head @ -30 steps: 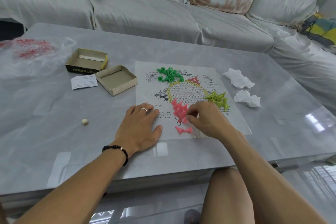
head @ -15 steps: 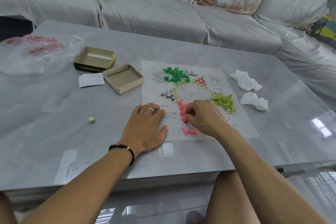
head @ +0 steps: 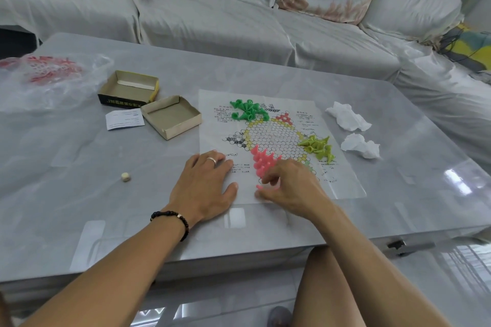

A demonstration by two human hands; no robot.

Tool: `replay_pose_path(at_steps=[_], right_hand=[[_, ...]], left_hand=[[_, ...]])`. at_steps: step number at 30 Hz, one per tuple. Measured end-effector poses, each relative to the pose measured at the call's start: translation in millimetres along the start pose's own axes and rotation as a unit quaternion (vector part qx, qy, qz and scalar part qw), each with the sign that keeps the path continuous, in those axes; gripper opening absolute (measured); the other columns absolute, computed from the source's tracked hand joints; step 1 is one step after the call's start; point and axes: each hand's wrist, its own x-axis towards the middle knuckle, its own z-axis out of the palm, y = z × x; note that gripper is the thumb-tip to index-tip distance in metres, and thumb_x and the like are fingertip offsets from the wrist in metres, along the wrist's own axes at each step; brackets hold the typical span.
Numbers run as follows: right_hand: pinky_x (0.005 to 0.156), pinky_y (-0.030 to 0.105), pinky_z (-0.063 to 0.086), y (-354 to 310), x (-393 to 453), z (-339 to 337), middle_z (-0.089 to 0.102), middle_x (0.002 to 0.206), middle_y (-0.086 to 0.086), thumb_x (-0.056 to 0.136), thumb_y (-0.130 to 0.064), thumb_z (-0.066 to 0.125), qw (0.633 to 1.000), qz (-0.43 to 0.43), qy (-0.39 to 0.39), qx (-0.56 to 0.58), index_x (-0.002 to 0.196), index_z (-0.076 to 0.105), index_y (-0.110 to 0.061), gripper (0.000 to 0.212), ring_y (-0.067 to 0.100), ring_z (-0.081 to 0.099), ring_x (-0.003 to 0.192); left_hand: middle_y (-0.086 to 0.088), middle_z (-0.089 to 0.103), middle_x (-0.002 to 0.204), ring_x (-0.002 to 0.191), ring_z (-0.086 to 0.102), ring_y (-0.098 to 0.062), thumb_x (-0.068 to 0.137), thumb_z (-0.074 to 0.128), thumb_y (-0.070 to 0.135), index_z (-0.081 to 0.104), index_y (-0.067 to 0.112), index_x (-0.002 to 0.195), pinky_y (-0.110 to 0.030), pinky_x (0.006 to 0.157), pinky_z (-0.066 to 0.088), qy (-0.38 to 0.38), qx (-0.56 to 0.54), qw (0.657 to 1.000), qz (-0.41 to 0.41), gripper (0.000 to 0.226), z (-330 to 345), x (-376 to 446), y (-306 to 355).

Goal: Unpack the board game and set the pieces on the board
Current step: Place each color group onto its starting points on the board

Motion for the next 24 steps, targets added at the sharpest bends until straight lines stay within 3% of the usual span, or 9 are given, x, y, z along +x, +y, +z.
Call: replay_pose_path(at_steps=[6,9,11,15,19,24], right_hand=[[0.087,0.036,0.041,4,-1,13,0.065,0.093,-0.009,0.083,-0.039,0.068,1.000,-0.011,0.015,0.025,0.095,0.074,-0.026,0.018,0.014,0.047,0.099],[0.078,0.024,0.046,5,2,4,0.067,0.083,-0.014,0.082,-0.030,0.068,0.989,0.006,0.072,0.127,0.091,0.074,-0.024,0.012,0.007,0.058,0.087],[0.068,0.013,0.041,6,1,-4,0.064,0.077,-0.014,0.086,-0.021,0.062,0.982,0.027,0.103,0.158,0.093,0.071,-0.021,0.012,-0.001,0.056,0.076],[0.072,0.026,0.046,12,-1,-11,0.063,0.080,-0.007,0.093,-0.016,0.053,0.984,0.033,0.110,0.139,0.106,0.066,-0.021,0.020,0.009,0.058,0.077],[0.072,0.023,0.045,17,1,-8,0.066,0.082,-0.009,0.091,-0.015,0.061,0.983,0.048,0.116,0.136,0.098,0.067,-0.018,0.010,0.007,0.060,0.079],[0.072,0.031,0.045,15,4,-4,0.061,0.083,-0.011,0.086,-0.023,0.066,0.990,0.027,0.119,0.074,0.084,0.070,-0.023,0.004,0.009,0.054,0.080]], left_hand=[[-0.001,0.040,0.143,0.137,0.027,-0.018,0.085,0.030,0.054,0.044,0.024,0.136,-0.037,0.117,0.013,0.000,-0.002,1.000,0.000,0.060,0,0,0],[0.000,0.040,0.142,0.137,0.028,-0.018,0.085,0.030,0.054,0.044,0.025,0.135,-0.037,0.117,0.014,-0.002,0.002,1.000,0.000,0.060,0,0,0],[0.000,0.040,0.143,0.137,0.028,-0.018,0.085,0.031,0.054,0.044,0.024,0.135,-0.037,0.117,0.013,-0.002,0.003,1.000,0.000,0.060,1,0,0],[0.000,0.040,0.143,0.137,0.028,-0.018,0.085,0.032,0.054,0.044,0.024,0.136,-0.036,0.117,0.013,-0.003,0.003,1.000,0.000,0.060,0,0,1],[0.000,0.038,0.144,0.138,0.025,-0.018,0.086,0.031,0.054,0.042,0.025,0.137,-0.037,0.117,0.012,-0.006,0.004,1.000,-0.001,0.059,-1,0,1],[0.000,0.038,0.144,0.138,0.026,-0.019,0.088,0.035,0.053,0.043,0.024,0.137,-0.038,0.118,0.013,-0.005,-0.003,1.000,-0.002,0.057,0,0,0]])
